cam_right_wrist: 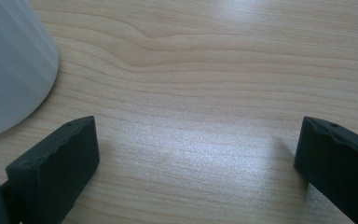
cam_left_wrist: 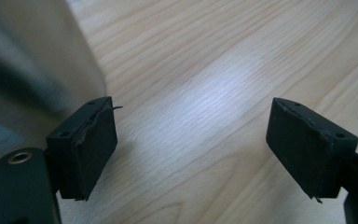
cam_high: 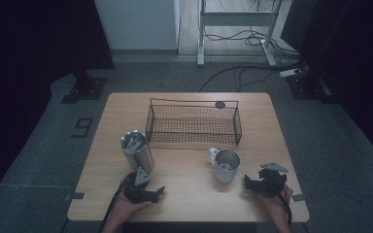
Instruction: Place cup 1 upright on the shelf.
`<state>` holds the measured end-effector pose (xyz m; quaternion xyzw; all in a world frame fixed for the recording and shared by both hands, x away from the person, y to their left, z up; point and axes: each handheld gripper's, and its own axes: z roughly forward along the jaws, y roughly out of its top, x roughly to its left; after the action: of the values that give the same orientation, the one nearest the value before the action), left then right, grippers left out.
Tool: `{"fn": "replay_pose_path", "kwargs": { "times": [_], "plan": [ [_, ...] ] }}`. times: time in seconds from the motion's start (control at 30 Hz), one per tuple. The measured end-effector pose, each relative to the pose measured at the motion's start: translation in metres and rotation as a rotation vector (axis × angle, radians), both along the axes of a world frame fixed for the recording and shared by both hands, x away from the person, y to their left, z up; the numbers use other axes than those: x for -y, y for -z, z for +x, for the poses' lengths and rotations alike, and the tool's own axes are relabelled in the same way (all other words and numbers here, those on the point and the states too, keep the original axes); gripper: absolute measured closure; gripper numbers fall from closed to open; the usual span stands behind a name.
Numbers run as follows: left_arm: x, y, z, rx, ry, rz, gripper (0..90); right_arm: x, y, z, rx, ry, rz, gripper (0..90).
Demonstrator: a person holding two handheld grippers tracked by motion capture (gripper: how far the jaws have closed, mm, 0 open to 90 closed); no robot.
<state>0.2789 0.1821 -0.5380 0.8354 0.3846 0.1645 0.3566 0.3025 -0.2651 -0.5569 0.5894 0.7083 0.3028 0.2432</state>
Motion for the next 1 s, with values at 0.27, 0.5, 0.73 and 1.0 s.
{"fn": "replay_pose_path", "kwargs": {
  "times": [0.27, 0.5, 0.73, 1.0],
  "plan": [
    [-0.006, -0.01, -0.002, 0.004, 0.002, -0.058, 16.9, 0.0, 0.0, 0.001, 0.002, -0.004, 0.002, 0.2],
    [-0.016, -0.025, -0.006, 0.029, 0.001, -0.094, 16.8, 0.001, 0.0, 0.001, 0.003, -0.001, 0.001, 1.4],
    [-0.025, -0.039, -0.01, 0.058, -0.006, -0.125, 16.8, 0.001, 0.0, 0.001, 0.007, 0.002, 0.003, 2.1],
    [-0.039, -0.052, -0.014, 0.09, -0.037, -0.154, 16.8, 0.001, 0.0, 0.001, 0.007, 0.0, 0.002, 2.3]
  ]
}}
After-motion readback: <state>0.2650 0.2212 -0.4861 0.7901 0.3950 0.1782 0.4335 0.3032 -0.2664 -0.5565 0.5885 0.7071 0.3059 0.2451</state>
